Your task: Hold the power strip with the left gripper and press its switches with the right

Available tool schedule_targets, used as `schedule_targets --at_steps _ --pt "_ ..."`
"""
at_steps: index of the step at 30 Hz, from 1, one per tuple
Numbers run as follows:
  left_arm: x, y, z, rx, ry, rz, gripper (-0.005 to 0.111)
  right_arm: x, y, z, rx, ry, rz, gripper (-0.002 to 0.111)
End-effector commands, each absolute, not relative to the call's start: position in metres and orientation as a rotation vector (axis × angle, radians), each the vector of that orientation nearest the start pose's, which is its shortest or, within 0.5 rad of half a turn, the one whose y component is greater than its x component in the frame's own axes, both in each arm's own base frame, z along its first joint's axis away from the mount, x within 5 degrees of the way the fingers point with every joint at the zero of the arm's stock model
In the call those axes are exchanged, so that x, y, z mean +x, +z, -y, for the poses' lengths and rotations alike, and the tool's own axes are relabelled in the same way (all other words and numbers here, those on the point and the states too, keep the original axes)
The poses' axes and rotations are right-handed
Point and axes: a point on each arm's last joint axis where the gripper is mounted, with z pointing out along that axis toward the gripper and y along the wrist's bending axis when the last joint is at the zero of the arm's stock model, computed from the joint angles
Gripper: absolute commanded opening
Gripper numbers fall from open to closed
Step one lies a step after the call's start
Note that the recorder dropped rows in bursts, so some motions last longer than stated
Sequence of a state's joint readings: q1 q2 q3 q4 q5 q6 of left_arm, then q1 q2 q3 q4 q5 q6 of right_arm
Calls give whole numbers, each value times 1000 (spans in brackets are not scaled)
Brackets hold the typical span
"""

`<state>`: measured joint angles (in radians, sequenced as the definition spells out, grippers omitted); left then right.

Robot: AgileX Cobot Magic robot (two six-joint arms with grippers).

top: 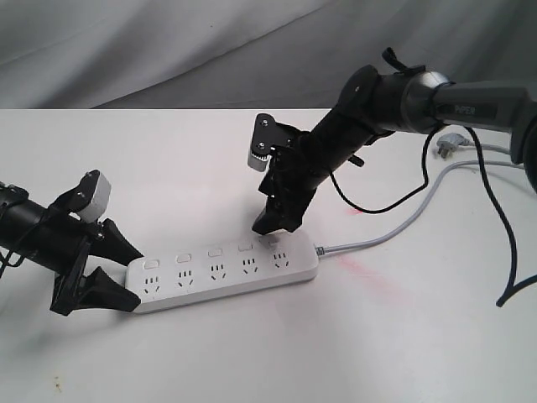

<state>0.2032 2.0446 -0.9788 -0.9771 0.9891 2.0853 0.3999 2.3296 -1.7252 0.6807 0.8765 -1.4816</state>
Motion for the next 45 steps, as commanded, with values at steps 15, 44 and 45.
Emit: schedule_targets --at_steps 15,44,45 --pt "319 93 0 1431 -819 -2127 56 405 137 -241 -1839 627 -1874 73" --pt "319 93 0 1431 -819 -2127 56 400 126 -243 -1844 724 -1904 73" --pt "319 93 0 1431 -819 -2127 56 400 126 -243 -1846 722 -1904 73"
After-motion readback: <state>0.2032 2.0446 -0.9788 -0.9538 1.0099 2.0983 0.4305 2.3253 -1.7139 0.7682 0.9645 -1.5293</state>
